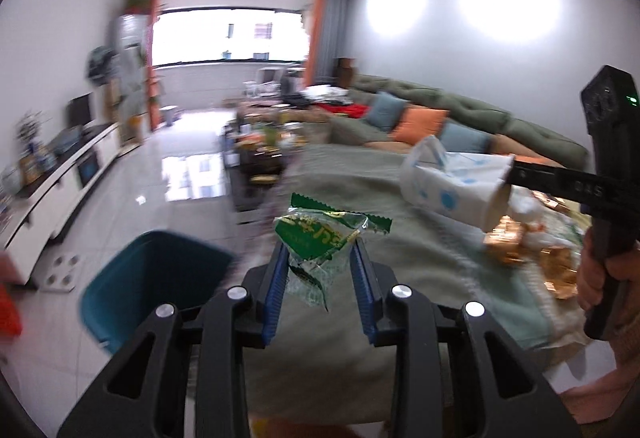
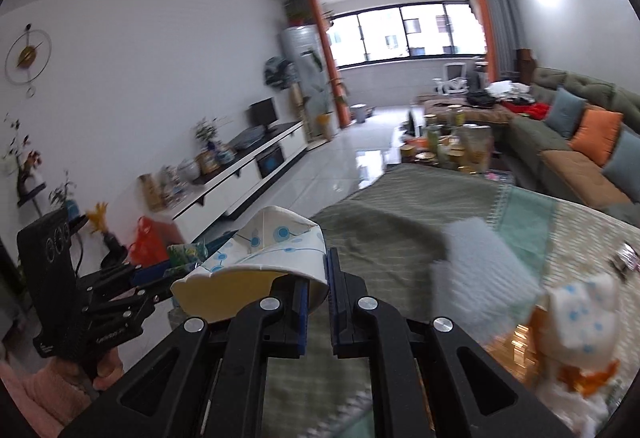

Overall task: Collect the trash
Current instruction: 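Carry the green wrapper and paper cup to the teal bin and release both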

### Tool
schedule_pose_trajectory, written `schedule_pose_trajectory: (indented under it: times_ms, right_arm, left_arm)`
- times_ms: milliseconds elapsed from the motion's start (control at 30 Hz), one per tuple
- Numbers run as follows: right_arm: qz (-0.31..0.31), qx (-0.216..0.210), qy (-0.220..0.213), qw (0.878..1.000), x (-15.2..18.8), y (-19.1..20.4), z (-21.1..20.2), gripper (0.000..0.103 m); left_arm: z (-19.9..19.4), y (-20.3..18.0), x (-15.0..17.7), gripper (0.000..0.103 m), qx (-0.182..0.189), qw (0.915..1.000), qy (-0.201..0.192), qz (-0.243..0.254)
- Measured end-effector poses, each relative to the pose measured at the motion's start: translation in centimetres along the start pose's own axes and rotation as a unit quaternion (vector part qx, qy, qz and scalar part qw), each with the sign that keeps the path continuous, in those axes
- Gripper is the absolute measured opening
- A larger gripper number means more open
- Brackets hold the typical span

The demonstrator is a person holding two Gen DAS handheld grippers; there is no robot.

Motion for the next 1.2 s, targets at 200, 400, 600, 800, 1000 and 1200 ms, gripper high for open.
schedule_pose_trajectory:
  times_ms: [200, 400, 600, 800, 1000, 1200]
  right_arm:
    - [-0.029, -0.046, 0.042, 0.998, -0.3, 4.7, 6.1, 0.009]
    - [-0.047, -0.06, 0.081, 0.994, 0.4, 7.6, 10.5, 0.009]
    - [-0.052, -0.068, 0.132, 0.988, 1.9, 9.3, 15.1, 0.009]
    - [-0.061, -0.057, 0.176, 0.981, 3.1, 9.8, 18.4, 0.011]
    - [-0.056, -0.049, 0.195, 0.978, 3.7, 10.1, 19.9, 0.032]
    - [-0.041, -0.056, 0.187, 0.98, 3.5, 9.3, 19.0, 0.035]
  left_arm:
    - [0.3, 8.8, 1.5, 0.033, -0.06, 0.996, 0.026, -0.06]
    - [1.5, 13.8, 3.0, 0.033, -0.083, 0.9908, 0.054, -0.092]
    - [3.8, 16.6, 5.1, 0.038, -0.081, 0.9837, 0.09, -0.133]
    - [5.3, 18.1, 6.8, 0.038, -0.091, 0.9766, 0.113, -0.159]
    - [6.1, 18.3, 7.2, 0.051, -0.092, 0.974, 0.12, -0.168]
    - [6.1, 19.0, 7.0, 0.065, -0.098, 0.9725, 0.115, -0.178]
Point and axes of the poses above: each gripper's, at about its wrist camera, not at the fingertips, and z roughly the way its jaws point, y to its left, x to its underside, the point moved 10 cm from there along z, roughly the way its jaws point, and after that the axes turned 3 degrees about z, right-handed, at the moved point
